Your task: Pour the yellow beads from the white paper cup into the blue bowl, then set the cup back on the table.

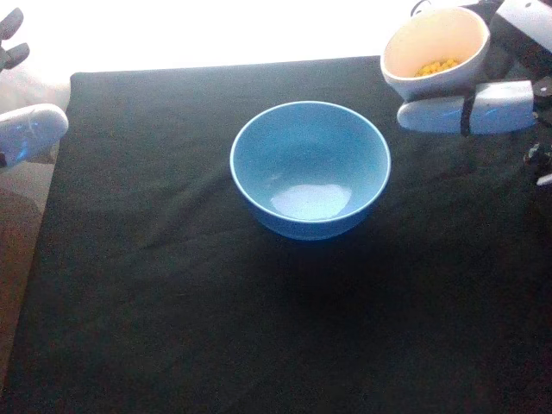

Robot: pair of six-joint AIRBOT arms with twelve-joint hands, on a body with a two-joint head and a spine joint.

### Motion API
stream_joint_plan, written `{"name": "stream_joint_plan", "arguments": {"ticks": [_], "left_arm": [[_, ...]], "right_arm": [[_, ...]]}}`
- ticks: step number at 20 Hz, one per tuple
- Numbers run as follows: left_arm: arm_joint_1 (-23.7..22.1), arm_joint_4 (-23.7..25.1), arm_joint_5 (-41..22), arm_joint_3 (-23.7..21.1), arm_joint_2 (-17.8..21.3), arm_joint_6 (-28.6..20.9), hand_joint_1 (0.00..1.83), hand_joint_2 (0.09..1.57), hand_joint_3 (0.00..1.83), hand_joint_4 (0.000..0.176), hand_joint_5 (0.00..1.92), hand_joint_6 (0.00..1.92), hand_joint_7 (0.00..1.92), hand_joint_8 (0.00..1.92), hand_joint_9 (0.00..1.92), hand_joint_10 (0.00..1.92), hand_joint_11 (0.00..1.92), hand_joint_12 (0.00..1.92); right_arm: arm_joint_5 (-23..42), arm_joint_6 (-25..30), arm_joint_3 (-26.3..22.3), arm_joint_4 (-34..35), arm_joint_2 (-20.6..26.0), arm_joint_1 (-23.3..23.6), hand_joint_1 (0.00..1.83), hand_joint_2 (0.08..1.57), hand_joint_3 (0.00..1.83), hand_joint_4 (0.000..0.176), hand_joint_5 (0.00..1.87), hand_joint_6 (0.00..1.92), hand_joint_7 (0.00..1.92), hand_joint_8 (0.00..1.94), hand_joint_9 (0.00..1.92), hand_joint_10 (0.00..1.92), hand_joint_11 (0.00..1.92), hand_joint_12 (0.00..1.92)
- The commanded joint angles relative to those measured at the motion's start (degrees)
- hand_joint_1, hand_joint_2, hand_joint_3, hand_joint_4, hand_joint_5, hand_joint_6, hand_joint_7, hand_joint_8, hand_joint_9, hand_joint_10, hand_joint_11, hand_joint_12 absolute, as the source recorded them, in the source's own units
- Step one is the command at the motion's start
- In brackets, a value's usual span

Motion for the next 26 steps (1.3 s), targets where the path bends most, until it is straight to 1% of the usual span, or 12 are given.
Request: {"name": "stream_joint_plan", "arguments": {"ticks": [1, 4, 5, 6, 9, 10, 11, 12, 16, 18, 19, 26], "left_arm": [[-0.3, -0.5, -6.5, 0.5, 0.1, -0.4, 0.33, 0.82, 0.00, 0.098, 0.03, 0.00, 0.27, 0.00, 0.16, 0.00, 0.00, 0.33], [-0.3, -0.4, -6.5, 0.6, 0.0, -0.4, 0.36, 0.83, 0.00, 0.100, 0.01, 0.00, 0.26, 0.00, 0.13, 0.00, 0.00, 0.25], [-0.4, -0.3, -6.4, 0.6, 0.0, -0.4, 0.34, 0.86, 0.00, 0.087, 0.00, 0.00, 0.26, 0.00, 0.14, 0.00, 0.00, 0.29], [-0.4, -0.2, -6.4, 0.6, 0.0, -0.4, 0.35, 0.86, 0.00, 0.092, 0.00, 0.00, 0.25, 0.00, 0.15, 0.00, 0.00, 0.30], [-0.4, 0.2, -6.1, 0.7, 0.0, -0.4, 0.37, 0.88, 0.00, 0.111, 0.01, 0.00, 0.26, 0.01, 0.15, 0.01, 0.00, 0.29], [-0.4, 0.3, -6.0, 0.7, 0.0, -0.4, 0.38, 0.88, 0.00, 0.126, 0.02, 0.01, 0.26, 0.00, 0.14, 0.00, 0.00, 0.28], [-0.5, 0.4, -5.9, 0.8, 0.0, -0.4, 0.38, 0.88, 0.00, 0.126, 0.02, 0.01, 0.26, 0.00, 0.14, 0.00, 0.00, 0.28], [-0.5, 0.5, -5.7, 0.8, 0.0, -0.4, 0.40, 0.89, 0.00, 0.135, 0.02, 0.00, 0.26, 0.00, 0.13, 0.00, 0.00, 0.24], [-0.7, 0.9, -5.2, 1.0, 0.0, -0.4, 0.38, 0.90, 0.00, 0.111, 0.01, 0.00, 0.25, 0.00, 0.13, 0.00, 0.00, 0.20], [-0.7, 0.9, -5.2, 1.0, 0.0, -0.4, 0.37, 0.90, 0.00, 0.095, 0.00, 0.00, 0.23, 0.00, 0.12, 0.00, 0.00, 0.20], [-0.7, 0.9, -5.2, 1.0, 0.0, -0.4, 0.37, 0.89, 0.00, 0.109, 0.00, 0.00, 0.24, 0.00, 0.13, 0.00, 0.00, 0.20], [-0.9, 1.5, -4.6, 1.1, 0.0, -0.4, 0.35, 0.90, 0.00, 0.114, 0.01, 0.00, 0.28, 0.00, 0.14, 0.00, 0.00, 0.18]], "right_arm": [[5.1, 0.3, 0.1, 1.1, 0.5, 0.5, 1.21, 1.16, 0.00, 0.000, 0.78, 1.25, 1.02, 0.95, 1.17, 0.02, 0.72, 0.91], [3.3, 0.2, 0.2, -1.2, 0.8, 2.2, 1.21, 1.15, 0.00, 0.000, 0.80, 1.23, 1.03, 0.94, 1.21, 0.01, 0.91, 0.77], [2.3, 0.1, 0.2, -2.5, 0.8, 3.2, 1.34, 1.14, 0.00, 0.000, 0.80, 1.17, 0.99, 0.89, 1.02, 0.93, 0.86, 0.74], [1.1, 0.1, 0.2, -4.4, 1.0, 4.5, 1.36, 1.14, 0.00, 0.000, 0.77, 1.21, 0.95, 0.93, 0.97, 1.14, 0.85, 0.74], [-2.4, -0.5, 0.2, -9.3, 1.0, 8.3, 1.37, 1.10, 0.00, 0.000, 0.86, 1.08, 1.04, 0.73, 1.04, 1.12, 0.90, 0.93], [-3.3, -0.6, 0.2, -10.7, 1.0, 9.3, 1.25, 1.12, 0.00, 0.000, 0.87, 1.13, 1.05, 0.86, 1.11, 0.64, 0.98, 1.04], [-4.1, -0.7, 0.2, -12.0, 1.0, 10.2, 1.25, 1.12, 0.00, 0.000, 0.87, 1.13, 1.05, 0.86, 1.11, 0.64, 0.98, 1.04], [-5.0, -0.7, 0.2, -13.4, 1.0, 11.0, 1.22, 1.14, 0.00, 0.000, 0.85, 1.15, 1.04, 0.90, 1.23, 0.36, 1.02, 1.06], [-7.3, -0.7, 0.3, -16.4, 1.0, 12.0, 1.23, 1.13, 0.00, 0.000, 0.84, 1.15, 1.08, 0.86, 1.35, 0.15, 1.06, 1.17], [-8.1, -0.7, 0.4, -17.4, 1.0, 12.1, 1.24, 1.10, 0.00, 0.000, 0.93, 0.96, 1.12, 0.87, 1.43, 0.19, 1.09, 1.33], [-8.6, -0.7, 0.4, -18.1, 1.0, 12.1, 1.26, 1.07, 0.01, 0.000, 0.98, 0.84, 1.17, 0.81, 1.46, 0.57, 1.21, 1.44], [-13.8, -0.7, -0.1, -27.0, 1.0, 16.8, 1.26, 1.10, 0.00, 0.000, 0.95, 0.83, 1.08, 1.01, 1.12, 1.13, 1.01, 1.66]]}}
